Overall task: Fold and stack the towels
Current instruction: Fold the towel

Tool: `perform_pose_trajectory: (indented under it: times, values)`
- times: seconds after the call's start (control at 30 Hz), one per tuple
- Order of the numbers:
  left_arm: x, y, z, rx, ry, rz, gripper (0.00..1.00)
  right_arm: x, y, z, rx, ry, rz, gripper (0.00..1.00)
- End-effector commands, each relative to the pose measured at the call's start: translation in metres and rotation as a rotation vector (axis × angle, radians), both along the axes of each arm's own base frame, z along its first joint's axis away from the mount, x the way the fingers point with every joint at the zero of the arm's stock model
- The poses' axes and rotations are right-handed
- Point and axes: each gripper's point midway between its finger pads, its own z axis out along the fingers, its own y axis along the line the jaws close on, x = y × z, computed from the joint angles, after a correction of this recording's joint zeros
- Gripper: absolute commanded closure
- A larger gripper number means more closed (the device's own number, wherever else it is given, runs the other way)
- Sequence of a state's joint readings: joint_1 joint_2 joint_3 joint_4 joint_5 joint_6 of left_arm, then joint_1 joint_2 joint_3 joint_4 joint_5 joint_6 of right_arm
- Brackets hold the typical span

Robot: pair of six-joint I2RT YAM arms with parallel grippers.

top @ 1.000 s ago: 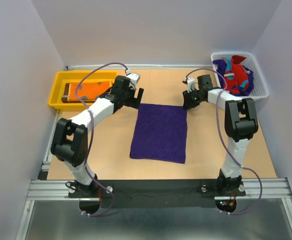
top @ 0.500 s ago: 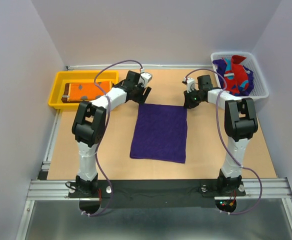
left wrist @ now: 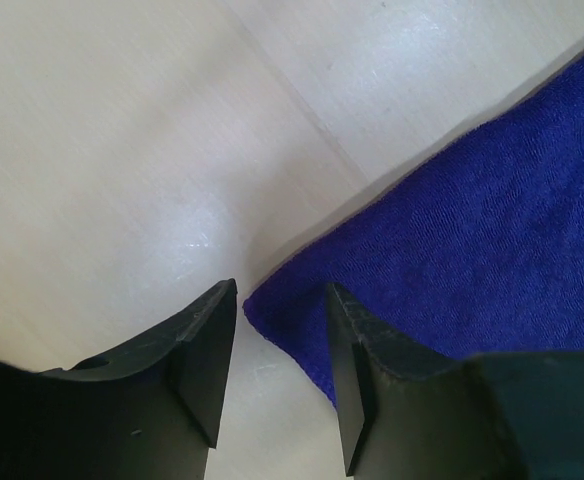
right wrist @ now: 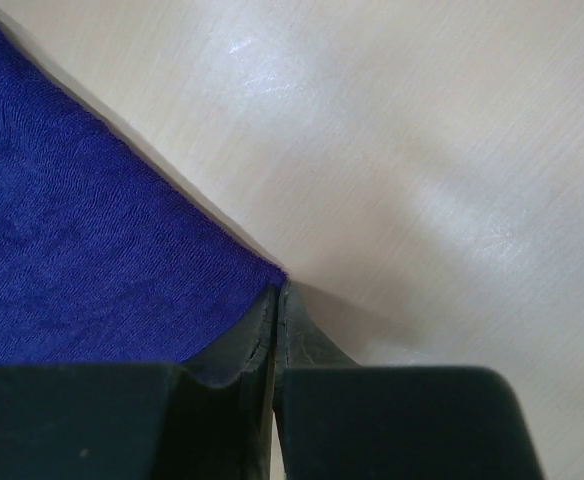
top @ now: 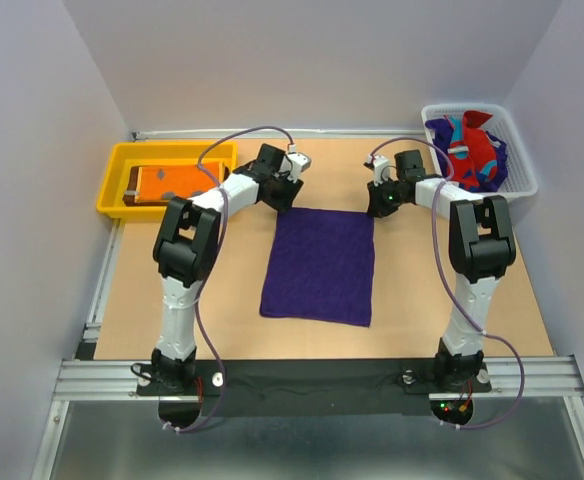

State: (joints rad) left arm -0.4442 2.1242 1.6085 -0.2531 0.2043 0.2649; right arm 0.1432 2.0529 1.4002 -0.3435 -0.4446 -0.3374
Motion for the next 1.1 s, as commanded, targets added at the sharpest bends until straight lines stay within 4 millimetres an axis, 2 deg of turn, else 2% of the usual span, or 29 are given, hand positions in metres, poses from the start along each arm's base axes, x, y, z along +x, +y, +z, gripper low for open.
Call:
perform_pose_trajectory:
  times: [0.0,0.33,0.73,0.87,1.07]
  values:
    - [0.005,-0.008,0.006,-0.015,-0.006,-0.033,0.49,-0.04,-0.01,-0.048,-0.066,0.191,0.002,0.99]
    - [0.003,-0.007,-0.017,0.007,0.052,-0.027,0.55,-0.042,-0.01,-0.048,-0.072,0.193,0.001,0.99]
    - [-0.004,0.015,-0.036,0.038,0.116,0.007,0.55,-0.041,-0.013,-0.046,-0.086,0.183,-0.006,1.0]
    - [-0.003,0.023,-0.039,0.05,0.124,0.029,0.46,-0.041,-0.014,-0.045,-0.09,0.181,-0.005,1.0]
    - [0.005,0.026,-0.031,0.041,0.095,0.056,0.39,-0.041,-0.014,-0.044,-0.089,0.179,-0.007,1.0]
